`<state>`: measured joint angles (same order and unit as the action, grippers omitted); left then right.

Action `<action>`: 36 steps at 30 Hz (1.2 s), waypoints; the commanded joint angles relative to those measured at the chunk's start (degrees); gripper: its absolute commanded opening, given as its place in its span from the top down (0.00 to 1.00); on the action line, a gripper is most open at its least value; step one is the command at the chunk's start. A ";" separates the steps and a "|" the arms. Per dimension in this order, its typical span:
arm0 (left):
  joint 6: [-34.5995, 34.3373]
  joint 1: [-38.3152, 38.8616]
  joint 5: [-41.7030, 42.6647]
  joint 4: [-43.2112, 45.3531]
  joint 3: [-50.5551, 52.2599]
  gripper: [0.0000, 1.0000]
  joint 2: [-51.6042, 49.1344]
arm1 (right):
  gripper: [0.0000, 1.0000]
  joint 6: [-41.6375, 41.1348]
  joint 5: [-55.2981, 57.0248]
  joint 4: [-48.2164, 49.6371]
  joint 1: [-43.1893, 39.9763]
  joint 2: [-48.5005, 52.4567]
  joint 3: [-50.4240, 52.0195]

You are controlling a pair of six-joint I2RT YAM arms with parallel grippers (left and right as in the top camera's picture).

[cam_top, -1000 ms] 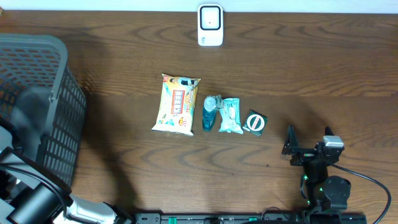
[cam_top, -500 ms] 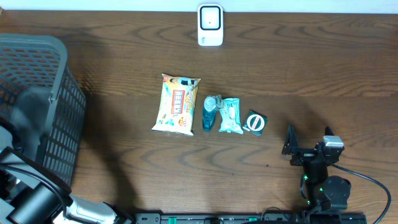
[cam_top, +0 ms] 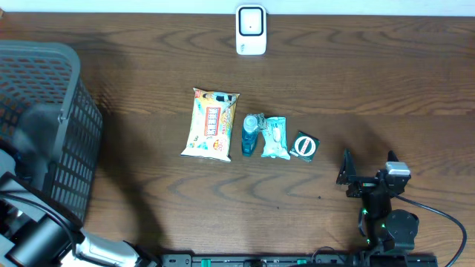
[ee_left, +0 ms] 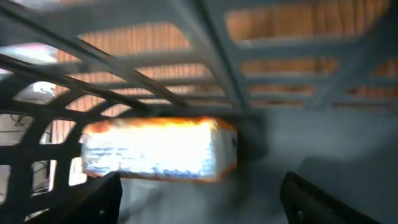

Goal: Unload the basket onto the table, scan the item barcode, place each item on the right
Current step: 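Reach into the basket and grasp the small orange-white box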

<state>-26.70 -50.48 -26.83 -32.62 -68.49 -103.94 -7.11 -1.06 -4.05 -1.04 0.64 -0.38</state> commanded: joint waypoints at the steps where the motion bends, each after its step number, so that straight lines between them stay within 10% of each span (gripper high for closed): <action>1: 4.42 -0.22 2.16 -0.98 0.04 0.19 -0.68 | 0.01 0.52 0.28 -0.22 1.14 -0.26 0.07; 16: 4.15 -0.42 -4.94 -2.38 0.04 0.22 -0.68 | 0.01 0.52 0.28 -0.24 1.14 -0.26 0.07; 21: 4.17 -0.39 -4.92 -2.47 0.04 0.44 -0.68 | 0.01 0.52 0.28 -0.24 1.14 -0.26 0.07; 25: 4.17 -0.39 -4.33 -3.06 0.04 0.93 -0.68 | 0.01 0.52 0.28 -0.22 1.14 -0.26 0.07; 36: 6.78 6.82 -11.85 -3.13 0.02 0.93 2.73 | 0.01 0.52 0.28 -0.24 1.14 -0.26 0.07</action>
<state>-21.02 -46.61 -30.98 -35.64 -68.49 -103.88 -7.11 -1.06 -4.03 -1.04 0.64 -0.38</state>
